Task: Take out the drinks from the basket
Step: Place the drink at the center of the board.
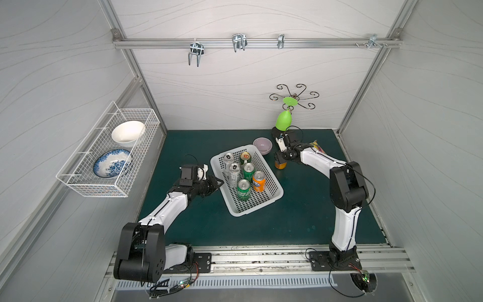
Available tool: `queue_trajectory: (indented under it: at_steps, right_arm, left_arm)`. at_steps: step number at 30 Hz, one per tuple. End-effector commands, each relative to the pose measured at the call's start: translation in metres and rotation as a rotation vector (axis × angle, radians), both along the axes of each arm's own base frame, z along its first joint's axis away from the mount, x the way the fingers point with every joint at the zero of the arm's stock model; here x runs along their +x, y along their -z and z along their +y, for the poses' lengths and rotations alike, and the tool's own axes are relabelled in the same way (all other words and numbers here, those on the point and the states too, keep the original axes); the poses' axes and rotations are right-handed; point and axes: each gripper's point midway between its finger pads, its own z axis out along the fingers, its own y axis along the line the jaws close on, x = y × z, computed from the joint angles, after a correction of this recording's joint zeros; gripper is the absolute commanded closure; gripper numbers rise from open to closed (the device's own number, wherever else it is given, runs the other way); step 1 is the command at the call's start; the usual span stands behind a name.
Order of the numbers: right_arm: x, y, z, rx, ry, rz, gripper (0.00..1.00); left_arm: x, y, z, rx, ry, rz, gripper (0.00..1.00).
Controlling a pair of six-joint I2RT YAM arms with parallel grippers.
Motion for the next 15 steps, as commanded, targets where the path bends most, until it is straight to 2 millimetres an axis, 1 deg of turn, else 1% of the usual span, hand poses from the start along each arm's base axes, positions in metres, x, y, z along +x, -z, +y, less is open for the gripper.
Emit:
queue_trajectory:
  at_steps: [1,4,8,13,15]
  right_arm:
    - [0.018,-0.016,0.001,0.023,0.01,-0.067,0.29]
    - [0.017,-0.021,-0.001,0.021,0.009,-0.07,0.22]
    - [0.016,-0.035,-0.001,0.027,0.003,-0.093,0.11]
    - [0.01,-0.059,-0.005,0.028,0.002,-0.118,0.01]
    - [0.005,-0.075,-0.008,0.031,0.006,-0.135,0.01]
  left_arm:
    - [0.011,-0.021,0.0,0.0,0.006,-0.077,0.66]
    - [0.01,-0.022,0.001,0.006,0.001,-0.079,0.65]
    - [0.009,-0.024,0.004,0.019,-0.017,-0.086,0.62]
    - [0.006,-0.029,0.011,0.053,-0.046,-0.101,0.51]
    - [0.003,-0.032,0.015,0.075,-0.057,-0.108,0.46]
